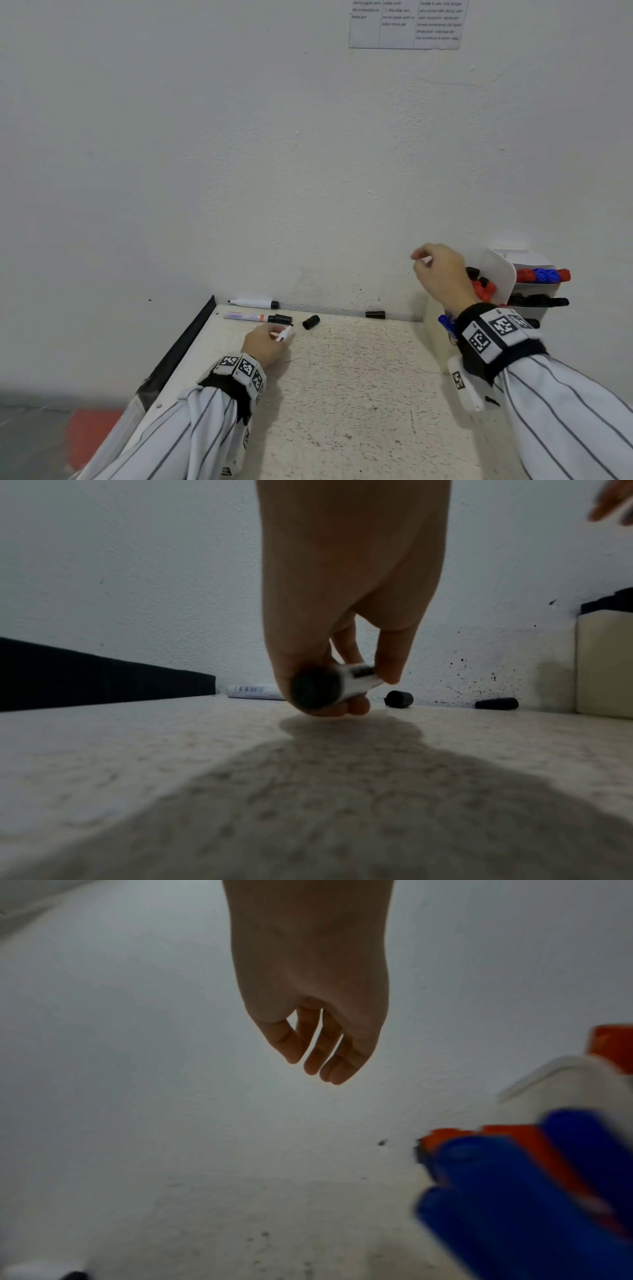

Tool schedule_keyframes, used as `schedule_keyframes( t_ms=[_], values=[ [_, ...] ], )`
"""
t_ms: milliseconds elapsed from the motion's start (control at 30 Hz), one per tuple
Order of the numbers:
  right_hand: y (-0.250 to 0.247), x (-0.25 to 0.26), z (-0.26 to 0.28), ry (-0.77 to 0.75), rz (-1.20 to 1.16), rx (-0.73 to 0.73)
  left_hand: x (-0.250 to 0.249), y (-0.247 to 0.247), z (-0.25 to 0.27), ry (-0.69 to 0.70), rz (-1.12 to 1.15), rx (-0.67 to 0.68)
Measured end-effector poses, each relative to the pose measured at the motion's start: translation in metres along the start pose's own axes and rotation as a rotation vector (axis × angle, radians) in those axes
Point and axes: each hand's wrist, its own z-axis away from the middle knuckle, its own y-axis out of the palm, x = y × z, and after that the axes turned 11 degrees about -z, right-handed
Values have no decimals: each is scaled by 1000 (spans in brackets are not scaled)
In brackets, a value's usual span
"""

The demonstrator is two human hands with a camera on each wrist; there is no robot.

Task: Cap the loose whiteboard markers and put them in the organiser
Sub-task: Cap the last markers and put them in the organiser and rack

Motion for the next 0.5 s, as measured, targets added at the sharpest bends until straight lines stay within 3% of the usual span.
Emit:
schedule_keyframes(
  t_ms=[67, 167, 300, 367, 500],
  values=[
    [23, 16, 2, 8, -72, 100, 1, -2, 3, 39, -74, -6],
    [64, 25, 9, 86, -117, 365, 2, -1, 4, 40, -88, -11],
    [117, 19, 18, 160, 31, 759, 0, 0, 6, 32, -65, -12],
    [138, 14, 23, 185, 78, 841, 0, 1, 6, 27, -51, -14],
    [168, 11, 34, 216, 49, 872, 3, 1, 5, 13, -55, -11]
  ],
)
